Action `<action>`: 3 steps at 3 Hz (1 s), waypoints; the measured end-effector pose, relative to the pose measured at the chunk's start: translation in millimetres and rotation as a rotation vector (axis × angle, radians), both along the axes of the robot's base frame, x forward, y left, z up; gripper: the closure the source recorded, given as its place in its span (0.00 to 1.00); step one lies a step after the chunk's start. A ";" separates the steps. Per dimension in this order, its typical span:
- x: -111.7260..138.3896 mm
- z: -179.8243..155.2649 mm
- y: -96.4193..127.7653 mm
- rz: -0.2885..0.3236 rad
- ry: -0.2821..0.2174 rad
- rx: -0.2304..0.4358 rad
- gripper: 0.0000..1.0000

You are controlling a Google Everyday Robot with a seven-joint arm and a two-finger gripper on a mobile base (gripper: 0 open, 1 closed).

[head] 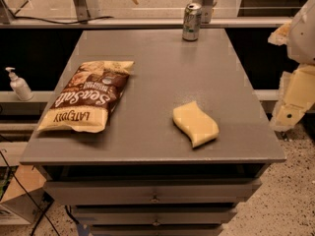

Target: Move 7up can near brown chip bag

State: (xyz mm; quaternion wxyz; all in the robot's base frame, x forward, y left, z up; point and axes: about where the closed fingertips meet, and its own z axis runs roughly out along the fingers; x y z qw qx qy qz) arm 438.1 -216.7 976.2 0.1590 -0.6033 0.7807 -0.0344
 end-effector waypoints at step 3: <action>34.9 -0.7 24.5 0.067 -0.090 0.207 0.00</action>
Offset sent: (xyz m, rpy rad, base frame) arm 0.0306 0.0247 -0.0025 0.2158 -0.0826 0.0907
